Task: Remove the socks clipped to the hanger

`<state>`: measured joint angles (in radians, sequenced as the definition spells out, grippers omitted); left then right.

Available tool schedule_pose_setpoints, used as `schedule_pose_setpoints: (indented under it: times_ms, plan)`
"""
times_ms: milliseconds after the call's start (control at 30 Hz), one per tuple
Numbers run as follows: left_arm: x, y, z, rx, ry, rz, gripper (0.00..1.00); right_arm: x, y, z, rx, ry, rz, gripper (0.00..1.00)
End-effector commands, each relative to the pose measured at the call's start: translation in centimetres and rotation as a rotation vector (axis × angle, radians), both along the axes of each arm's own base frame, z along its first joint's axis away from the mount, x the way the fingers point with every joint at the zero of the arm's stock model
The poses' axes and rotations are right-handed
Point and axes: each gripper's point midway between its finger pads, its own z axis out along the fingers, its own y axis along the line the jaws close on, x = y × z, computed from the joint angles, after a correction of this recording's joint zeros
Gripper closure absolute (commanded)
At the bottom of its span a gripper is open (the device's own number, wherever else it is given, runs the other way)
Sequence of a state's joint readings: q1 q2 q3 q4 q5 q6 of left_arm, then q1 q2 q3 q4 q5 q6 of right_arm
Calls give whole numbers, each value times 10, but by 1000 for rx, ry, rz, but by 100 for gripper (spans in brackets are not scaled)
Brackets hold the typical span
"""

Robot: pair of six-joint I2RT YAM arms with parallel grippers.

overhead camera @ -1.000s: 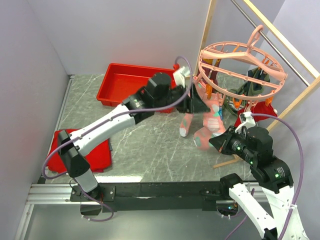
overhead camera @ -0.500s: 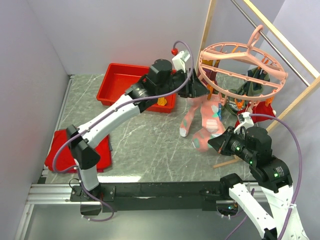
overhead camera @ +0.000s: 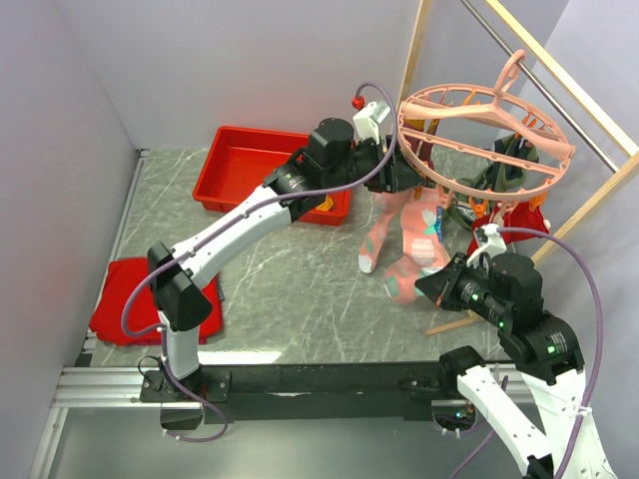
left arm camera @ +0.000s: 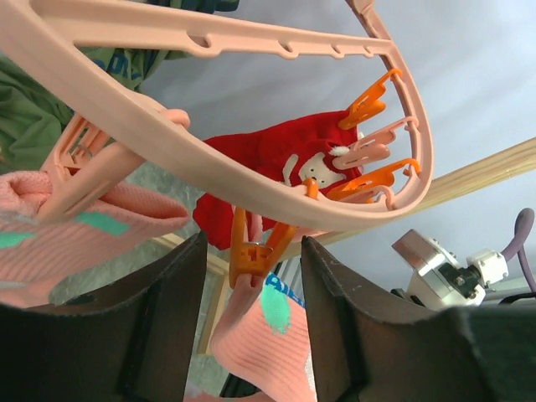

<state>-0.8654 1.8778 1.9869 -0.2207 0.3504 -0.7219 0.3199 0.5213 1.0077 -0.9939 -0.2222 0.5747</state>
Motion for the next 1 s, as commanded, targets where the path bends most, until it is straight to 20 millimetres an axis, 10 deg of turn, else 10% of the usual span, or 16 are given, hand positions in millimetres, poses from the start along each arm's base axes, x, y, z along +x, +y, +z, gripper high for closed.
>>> schedule_pose_setpoints:
  times_ms: [0, 167, 500, 967]
  plan:
    - [-4, -7, 34, -83, -68, -27, 47, 2, 0, 11, 0, -39, 8, 100]
    - [-4, -9, 37, -93, -67, -26, 51, 2, 0, 11, 2, -36, 5, 100]
    - [-8, -11, 33, -78, -68, -42, 99, -6, -2, 5, 6, -5, 1, 100]
    - [-13, -8, 21, -53, -36, -46, 82, -24, 0, -15, 15, 63, 26, 100]
